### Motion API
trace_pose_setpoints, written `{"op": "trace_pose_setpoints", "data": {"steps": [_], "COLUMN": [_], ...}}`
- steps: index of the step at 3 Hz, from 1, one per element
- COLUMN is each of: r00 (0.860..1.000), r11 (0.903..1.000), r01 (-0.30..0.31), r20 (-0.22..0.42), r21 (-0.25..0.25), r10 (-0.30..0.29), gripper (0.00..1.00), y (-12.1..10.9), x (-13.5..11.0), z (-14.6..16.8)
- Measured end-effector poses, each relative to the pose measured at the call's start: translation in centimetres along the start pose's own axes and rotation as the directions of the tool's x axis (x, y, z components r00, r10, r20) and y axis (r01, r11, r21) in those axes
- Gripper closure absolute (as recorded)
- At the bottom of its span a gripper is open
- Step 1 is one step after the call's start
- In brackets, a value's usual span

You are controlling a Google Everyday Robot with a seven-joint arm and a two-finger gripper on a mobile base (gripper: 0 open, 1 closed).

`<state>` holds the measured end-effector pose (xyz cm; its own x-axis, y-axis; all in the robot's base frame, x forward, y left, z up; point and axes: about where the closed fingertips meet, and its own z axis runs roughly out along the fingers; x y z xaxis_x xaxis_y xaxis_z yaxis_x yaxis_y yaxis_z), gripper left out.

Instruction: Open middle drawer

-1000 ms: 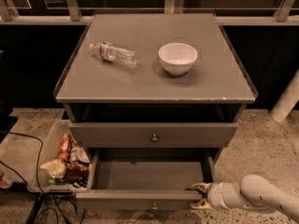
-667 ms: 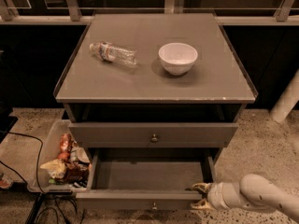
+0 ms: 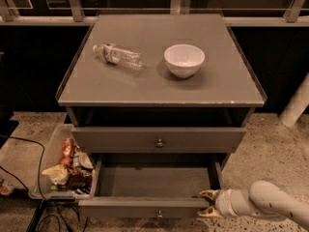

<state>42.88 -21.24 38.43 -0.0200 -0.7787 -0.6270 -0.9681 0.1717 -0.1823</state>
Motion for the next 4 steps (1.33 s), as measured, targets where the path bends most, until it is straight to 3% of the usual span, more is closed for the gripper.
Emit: {"op": "trace_pose_setpoints", "data": {"steps": [1, 3, 4], "r00": [1.000, 1.000, 1.000], "r11": [1.0000, 1.0000, 0.9995], "r01": [0.000, -0.004, -0.002], "r20": [0.000, 0.013, 0.012], "r21": [0.000, -0.009, -0.030], "r10": [0.000, 0.004, 0.003], "gripper": [0.86, 0.38, 0.40], "y": [-0.02, -0.69, 0.04], "x": [-0.05, -0.47, -0.37], "z": [-0.06, 0.13, 0.29]}}
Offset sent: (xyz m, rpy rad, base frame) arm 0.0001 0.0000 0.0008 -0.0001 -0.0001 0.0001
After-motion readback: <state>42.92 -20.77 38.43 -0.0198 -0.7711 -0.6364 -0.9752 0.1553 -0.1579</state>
